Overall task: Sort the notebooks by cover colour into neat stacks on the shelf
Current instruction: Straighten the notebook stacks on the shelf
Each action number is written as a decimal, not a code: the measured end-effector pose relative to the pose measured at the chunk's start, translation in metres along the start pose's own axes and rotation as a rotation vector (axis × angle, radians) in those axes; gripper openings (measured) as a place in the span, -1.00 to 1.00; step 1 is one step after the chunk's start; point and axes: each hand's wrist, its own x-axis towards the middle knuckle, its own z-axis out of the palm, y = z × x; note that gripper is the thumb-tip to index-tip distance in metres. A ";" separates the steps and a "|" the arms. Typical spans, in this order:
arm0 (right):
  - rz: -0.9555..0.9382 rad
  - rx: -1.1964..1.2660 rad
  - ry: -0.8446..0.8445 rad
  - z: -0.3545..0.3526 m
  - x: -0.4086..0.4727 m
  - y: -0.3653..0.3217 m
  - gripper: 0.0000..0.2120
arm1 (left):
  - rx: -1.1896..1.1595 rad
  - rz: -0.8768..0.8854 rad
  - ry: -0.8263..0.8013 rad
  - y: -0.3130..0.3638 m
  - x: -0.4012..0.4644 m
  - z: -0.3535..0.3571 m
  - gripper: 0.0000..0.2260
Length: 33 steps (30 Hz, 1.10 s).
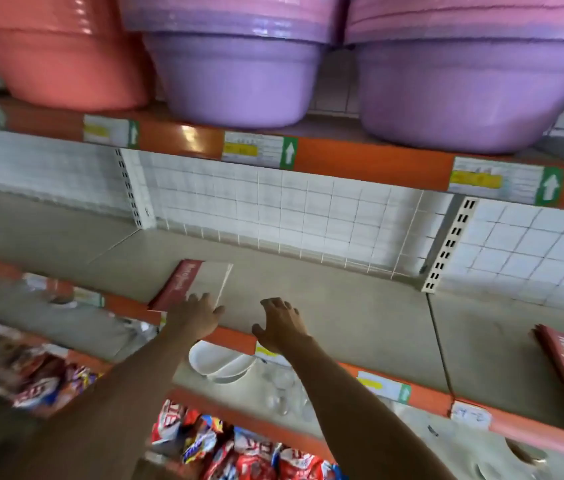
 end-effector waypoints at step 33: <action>0.881 0.260 -0.036 0.013 0.053 0.004 0.20 | -0.179 -0.219 -0.032 0.014 0.037 0.007 -0.21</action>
